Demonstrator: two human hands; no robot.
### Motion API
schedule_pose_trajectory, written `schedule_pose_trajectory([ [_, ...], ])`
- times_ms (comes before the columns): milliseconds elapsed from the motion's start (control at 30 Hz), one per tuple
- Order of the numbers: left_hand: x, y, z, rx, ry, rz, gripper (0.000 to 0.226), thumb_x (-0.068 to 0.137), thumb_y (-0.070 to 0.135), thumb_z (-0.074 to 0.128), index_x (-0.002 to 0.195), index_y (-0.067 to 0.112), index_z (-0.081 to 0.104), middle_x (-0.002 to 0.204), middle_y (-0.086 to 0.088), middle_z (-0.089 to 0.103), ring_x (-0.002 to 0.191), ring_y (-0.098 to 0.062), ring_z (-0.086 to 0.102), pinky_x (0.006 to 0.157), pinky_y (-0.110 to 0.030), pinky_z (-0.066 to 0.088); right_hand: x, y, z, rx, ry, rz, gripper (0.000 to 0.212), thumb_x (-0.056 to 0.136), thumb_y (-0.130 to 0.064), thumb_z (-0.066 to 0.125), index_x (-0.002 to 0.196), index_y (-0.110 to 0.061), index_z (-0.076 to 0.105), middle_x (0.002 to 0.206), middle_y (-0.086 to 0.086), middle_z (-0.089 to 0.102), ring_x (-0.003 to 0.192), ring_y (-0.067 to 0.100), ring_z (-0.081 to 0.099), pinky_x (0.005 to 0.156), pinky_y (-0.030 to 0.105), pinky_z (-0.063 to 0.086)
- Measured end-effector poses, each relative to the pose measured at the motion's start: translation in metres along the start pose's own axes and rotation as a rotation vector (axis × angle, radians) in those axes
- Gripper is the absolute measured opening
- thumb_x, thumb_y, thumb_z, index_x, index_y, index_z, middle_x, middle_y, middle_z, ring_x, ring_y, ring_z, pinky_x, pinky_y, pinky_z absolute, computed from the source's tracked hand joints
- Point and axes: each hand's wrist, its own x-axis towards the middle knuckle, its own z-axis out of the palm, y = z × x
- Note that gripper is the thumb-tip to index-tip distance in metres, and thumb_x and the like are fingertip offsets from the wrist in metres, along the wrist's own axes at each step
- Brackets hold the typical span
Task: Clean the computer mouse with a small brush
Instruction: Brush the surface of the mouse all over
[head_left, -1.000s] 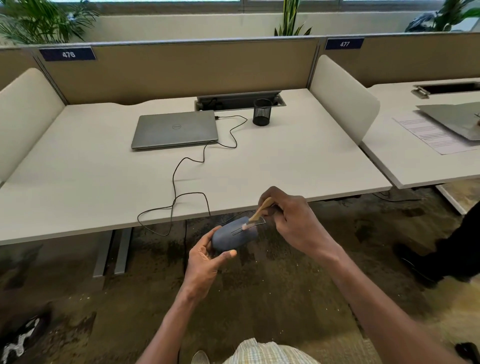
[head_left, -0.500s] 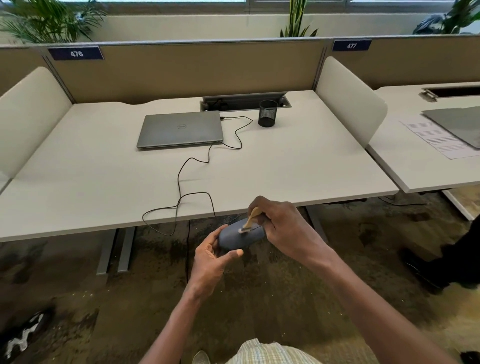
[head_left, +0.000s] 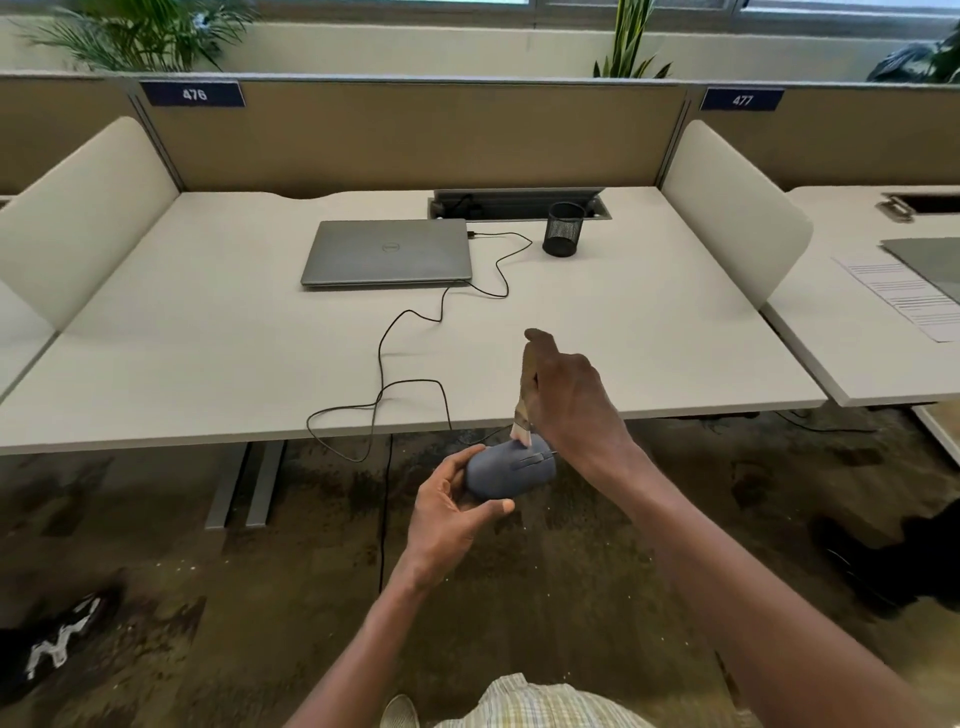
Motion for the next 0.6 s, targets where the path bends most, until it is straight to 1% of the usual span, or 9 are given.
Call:
schedule_pose_trajectory([
  [100, 0.001, -0.001, 0.001, 0.017, 0.001, 0.005, 0.074, 0.067, 0.007, 0.092, 0.128, 0.031, 0.058, 0.126, 0.003, 0.065, 0.115, -0.006, 0.066, 0.09, -0.026, 0.058, 0.01, -0.009, 0.007, 0.006, -0.06, -0.034, 0.047, 0.096, -0.002, 0.047, 0.142, -0.002, 0.039, 0.06, 0.002, 0.049, 0.049, 0.024, 0.049, 0.052, 0.035, 0.045],
  [133, 0.001, -0.001, 0.001, 0.025, 0.001, 0.004, 0.074, 0.066, 0.008, 0.093, 0.127, 0.033, 0.059, 0.126, 0.005, 0.066, 0.114, -0.005, 0.067, 0.089, -0.026, 0.059, 0.013, -0.012, 0.008, 0.024, -0.087, -0.044, 0.048, 0.096, -0.002, 0.045, 0.144, -0.004, 0.037, 0.062, 0.004, 0.051, 0.051, 0.026, 0.049, 0.053, 0.038, 0.048],
  [200, 0.002, -0.003, 0.001, 0.038, 0.011, 0.0, 0.073, 0.065, 0.009, 0.094, 0.123, 0.038, 0.06, 0.123, 0.007, 0.068, 0.112, -0.005, 0.068, 0.087, -0.024, 0.059, 0.017, -0.02, 0.011, 0.075, -0.158, -0.082, 0.044, 0.097, -0.003, 0.043, 0.141, -0.007, 0.039, 0.07, 0.011, 0.059, 0.058, 0.032, 0.057, 0.057, 0.046, 0.055],
  [267, 0.002, -0.004, 0.002, 0.056, 0.02, -0.002, 0.071, 0.063, 0.012, 0.095, 0.119, 0.042, 0.062, 0.12, 0.009, 0.07, 0.111, -0.005, 0.068, 0.085, -0.022, 0.059, 0.02, -0.025, 0.009, 0.14, -0.216, -0.109, 0.034, 0.098, -0.005, 0.043, 0.131, -0.008, 0.045, 0.081, 0.017, 0.065, 0.066, 0.037, 0.062, 0.064, 0.05, 0.056],
  [333, 0.003, -0.005, 0.001, 0.063, 0.034, -0.011, 0.072, 0.061, 0.017, 0.096, 0.121, 0.038, 0.064, 0.121, 0.007, 0.071, 0.111, -0.007, 0.069, 0.086, -0.027, 0.06, 0.024, -0.027, 0.008, 0.16, -0.23, -0.108, 0.028, 0.096, -0.002, 0.045, 0.124, -0.008, 0.049, 0.09, 0.02, 0.068, 0.07, 0.039, 0.063, 0.067, 0.051, 0.056],
  [400, 0.005, -0.004, -0.002, 0.063, 0.041, -0.022, 0.077, 0.059, 0.018, 0.097, 0.126, 0.034, 0.064, 0.121, 0.005, 0.071, 0.111, -0.008, 0.069, 0.088, -0.03, 0.061, 0.028, -0.029, 0.007, 0.106, -0.225, -0.112, 0.04, 0.094, 0.002, 0.045, 0.132, -0.009, 0.046, 0.083, 0.018, 0.064, 0.068, 0.038, 0.06, 0.065, 0.049, 0.056],
  [500, 0.008, 0.0, -0.002, 0.08, 0.051, -0.018, 0.074, 0.058, 0.018, 0.098, 0.118, 0.044, 0.063, 0.116, 0.008, 0.074, 0.106, -0.003, 0.071, 0.084, -0.022, 0.059, 0.027, -0.035, 0.007, 0.011, -0.259, -0.178, 0.06, 0.088, 0.009, 0.045, 0.144, -0.013, 0.039, 0.074, 0.012, 0.054, 0.065, 0.034, 0.053, 0.059, 0.041, 0.048],
  [567, 0.008, 0.004, -0.002, 0.113, 0.059, -0.009, 0.07, 0.058, 0.02, 0.098, 0.11, 0.049, 0.063, 0.11, 0.016, 0.074, 0.104, 0.001, 0.07, 0.082, -0.016, 0.057, 0.023, -0.041, 0.009, 0.054, -0.296, -0.246, 0.057, 0.09, 0.005, 0.045, 0.144, -0.015, 0.039, 0.074, 0.013, 0.056, 0.064, 0.034, 0.054, 0.058, 0.044, 0.049],
  [600, 0.008, 0.005, -0.001, 0.132, 0.058, -0.007, 0.067, 0.058, 0.023, 0.098, 0.109, 0.048, 0.063, 0.108, 0.017, 0.073, 0.103, 0.002, 0.07, 0.082, -0.016, 0.057, 0.021, -0.044, 0.009, 0.094, -0.311, -0.274, 0.055, 0.092, 0.0, 0.045, 0.144, -0.016, 0.039, 0.074, 0.013, 0.058, 0.064, 0.033, 0.056, 0.058, 0.046, 0.049],
])
